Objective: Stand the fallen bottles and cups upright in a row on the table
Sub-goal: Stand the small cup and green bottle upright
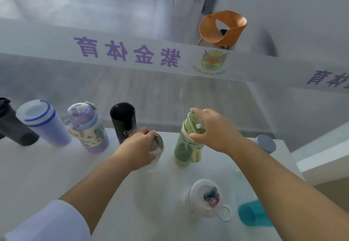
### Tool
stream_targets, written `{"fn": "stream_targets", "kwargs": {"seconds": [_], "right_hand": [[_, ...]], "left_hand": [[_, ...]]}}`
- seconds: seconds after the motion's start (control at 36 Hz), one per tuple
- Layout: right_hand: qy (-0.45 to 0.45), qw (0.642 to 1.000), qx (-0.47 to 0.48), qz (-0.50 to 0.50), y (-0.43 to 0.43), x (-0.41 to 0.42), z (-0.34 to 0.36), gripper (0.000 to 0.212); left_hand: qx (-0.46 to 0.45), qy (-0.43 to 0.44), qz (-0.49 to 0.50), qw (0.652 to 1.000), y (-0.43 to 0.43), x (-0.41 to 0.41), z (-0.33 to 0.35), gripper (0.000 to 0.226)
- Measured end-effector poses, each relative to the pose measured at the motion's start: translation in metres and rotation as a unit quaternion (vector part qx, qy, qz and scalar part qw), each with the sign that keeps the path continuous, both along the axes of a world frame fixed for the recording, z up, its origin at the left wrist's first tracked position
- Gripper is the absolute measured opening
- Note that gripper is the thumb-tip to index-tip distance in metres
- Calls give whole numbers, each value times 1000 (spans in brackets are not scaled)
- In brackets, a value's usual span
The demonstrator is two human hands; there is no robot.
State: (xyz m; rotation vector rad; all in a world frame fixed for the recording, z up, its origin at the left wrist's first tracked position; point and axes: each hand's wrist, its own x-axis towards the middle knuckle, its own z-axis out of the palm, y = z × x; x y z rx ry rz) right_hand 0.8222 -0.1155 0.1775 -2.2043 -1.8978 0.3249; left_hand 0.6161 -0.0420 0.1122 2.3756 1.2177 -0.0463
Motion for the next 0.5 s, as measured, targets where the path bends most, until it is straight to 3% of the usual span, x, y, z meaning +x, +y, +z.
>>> {"fn": "stream_targets", "kwargs": {"seconds": [0.5], "right_hand": [[5,1000,-8,1,6,28,3,72]], "left_hand": [[-5,-4,13,1000,21,41,-3,65]]}}
